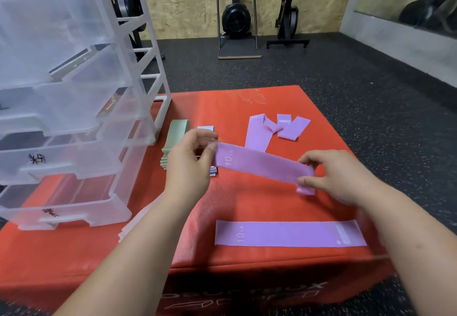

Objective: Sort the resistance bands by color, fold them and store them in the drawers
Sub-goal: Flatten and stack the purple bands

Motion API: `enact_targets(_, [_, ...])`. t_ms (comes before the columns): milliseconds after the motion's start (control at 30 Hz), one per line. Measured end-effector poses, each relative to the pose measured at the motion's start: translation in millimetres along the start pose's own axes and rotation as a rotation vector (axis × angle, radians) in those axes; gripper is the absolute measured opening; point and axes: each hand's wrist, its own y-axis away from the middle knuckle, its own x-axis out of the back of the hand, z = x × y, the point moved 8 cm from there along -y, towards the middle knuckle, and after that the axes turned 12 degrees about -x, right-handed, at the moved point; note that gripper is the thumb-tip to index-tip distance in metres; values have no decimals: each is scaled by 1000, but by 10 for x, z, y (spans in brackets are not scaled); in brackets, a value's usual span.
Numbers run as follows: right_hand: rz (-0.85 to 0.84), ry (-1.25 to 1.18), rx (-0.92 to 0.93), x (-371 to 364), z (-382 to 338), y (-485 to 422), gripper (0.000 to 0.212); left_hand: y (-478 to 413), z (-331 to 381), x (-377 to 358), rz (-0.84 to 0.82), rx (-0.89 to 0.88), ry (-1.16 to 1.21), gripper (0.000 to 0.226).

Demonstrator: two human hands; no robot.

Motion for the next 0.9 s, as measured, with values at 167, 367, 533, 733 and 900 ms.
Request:
enact_targets(167, [8,-32,-117,161,441,24,17,19,-182,3,-18,78,-63,20])
enact_targets(367, [-42,-289,-221,164,732,73,16,119,-363,-176,-157,192,-38,22])
enact_targets(533, [-53,-575,-268,211,823,216,28,204,-339,-129,-129,219,-18,22])
enact_targets(733, [-9,-655,-306,266,914,489,27,368,-262,-11,-122,238,-28,25])
enact_targets(900, [-42,-605,-318,166,949,774,23,639,-294,27,-227,273,-121,25])
